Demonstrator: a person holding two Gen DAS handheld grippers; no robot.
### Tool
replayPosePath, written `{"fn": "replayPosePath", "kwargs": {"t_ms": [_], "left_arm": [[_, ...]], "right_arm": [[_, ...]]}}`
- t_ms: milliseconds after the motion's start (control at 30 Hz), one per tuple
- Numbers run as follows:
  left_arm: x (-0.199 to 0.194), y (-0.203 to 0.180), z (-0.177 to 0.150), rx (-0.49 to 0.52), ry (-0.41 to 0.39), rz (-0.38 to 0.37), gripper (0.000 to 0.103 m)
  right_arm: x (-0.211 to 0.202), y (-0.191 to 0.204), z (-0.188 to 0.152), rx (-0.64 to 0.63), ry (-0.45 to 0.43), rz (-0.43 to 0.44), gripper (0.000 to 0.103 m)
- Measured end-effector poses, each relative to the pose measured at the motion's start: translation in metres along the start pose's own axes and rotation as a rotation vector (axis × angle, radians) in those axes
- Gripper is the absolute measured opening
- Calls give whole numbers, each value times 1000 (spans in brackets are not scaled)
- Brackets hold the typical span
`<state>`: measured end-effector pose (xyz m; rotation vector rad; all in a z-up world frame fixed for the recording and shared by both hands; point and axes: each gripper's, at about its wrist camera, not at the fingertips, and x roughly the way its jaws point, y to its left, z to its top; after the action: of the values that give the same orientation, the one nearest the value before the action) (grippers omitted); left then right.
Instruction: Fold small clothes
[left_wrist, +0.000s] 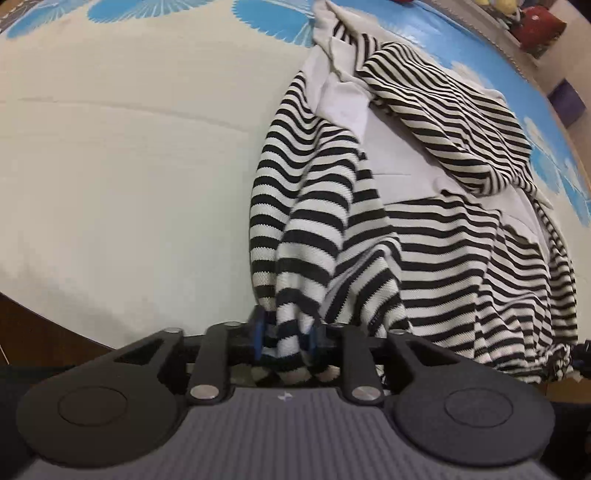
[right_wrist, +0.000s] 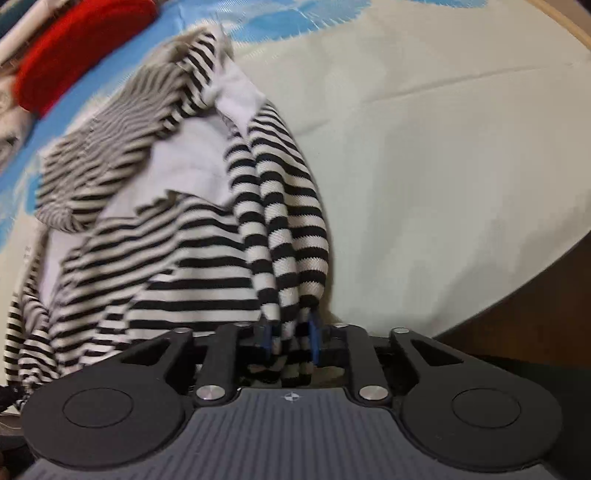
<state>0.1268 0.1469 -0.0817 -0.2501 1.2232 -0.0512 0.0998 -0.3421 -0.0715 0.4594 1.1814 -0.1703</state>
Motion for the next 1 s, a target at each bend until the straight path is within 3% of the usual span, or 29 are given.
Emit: {"fn": "replayPosePath", "kwargs": {"t_ms": [133, 333, 433, 500, 633, 767, 1000], "left_arm": [[2, -1, 1, -16, 9, -14, 29], [8, -7, -2, 38, 15, 18, 29], [7, -9, -3, 54, 9, 7, 8], [0, -12, -3, 77, -19, 10, 7], [-29, -23, -3, 150, -123, 4, 6], [-67, -25, 2, 196, -212, -50, 6], [-143, -14, -6, 220, -255, -147, 6]], "right_arm": [[5, 1, -2, -14, 12, -12, 29], [8, 3, -5, -48, 12, -19, 27], [4, 5, -4, -56, -4, 12, 12], [-3, 6, -4, -58, -38, 24, 10], [-26, 2, -2, -32, -117, 78, 8], [-62, 4, 4, -60, -208, 130, 8], [-141, -2, 1, -82, -277, 240, 7]]}}
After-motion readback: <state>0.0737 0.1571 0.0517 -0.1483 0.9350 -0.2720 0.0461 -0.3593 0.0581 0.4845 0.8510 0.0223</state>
